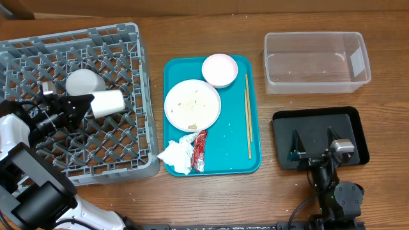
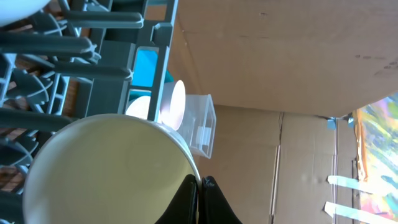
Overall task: Sort waste into correct bins and load items into the dishwasher
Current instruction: 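Set the white cup upside down in the rack and open the left gripper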
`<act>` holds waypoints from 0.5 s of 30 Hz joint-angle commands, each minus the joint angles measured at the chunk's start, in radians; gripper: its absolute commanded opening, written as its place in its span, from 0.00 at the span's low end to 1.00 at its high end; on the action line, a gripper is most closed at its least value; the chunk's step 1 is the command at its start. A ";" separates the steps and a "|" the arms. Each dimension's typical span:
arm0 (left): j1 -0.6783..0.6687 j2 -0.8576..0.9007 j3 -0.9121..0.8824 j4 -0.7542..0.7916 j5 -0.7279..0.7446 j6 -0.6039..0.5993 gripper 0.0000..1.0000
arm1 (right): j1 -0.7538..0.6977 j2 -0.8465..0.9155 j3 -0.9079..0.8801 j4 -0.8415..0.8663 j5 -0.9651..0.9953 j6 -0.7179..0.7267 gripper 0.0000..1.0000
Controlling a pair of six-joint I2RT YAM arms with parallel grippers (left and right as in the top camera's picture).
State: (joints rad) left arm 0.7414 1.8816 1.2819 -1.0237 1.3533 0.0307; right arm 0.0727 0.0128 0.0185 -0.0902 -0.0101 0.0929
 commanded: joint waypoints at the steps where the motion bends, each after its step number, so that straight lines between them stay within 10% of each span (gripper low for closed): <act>1: -0.001 0.012 -0.031 0.005 -0.009 -0.021 0.04 | -0.001 -0.010 -0.010 0.006 0.009 -0.004 1.00; 15: 0.000 0.012 -0.058 0.082 -0.144 -0.103 0.04 | -0.001 -0.010 -0.010 0.006 0.009 -0.004 1.00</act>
State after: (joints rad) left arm 0.7414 1.8816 1.2430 -0.9428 1.2930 -0.0517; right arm 0.0727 0.0128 0.0185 -0.0902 -0.0101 0.0929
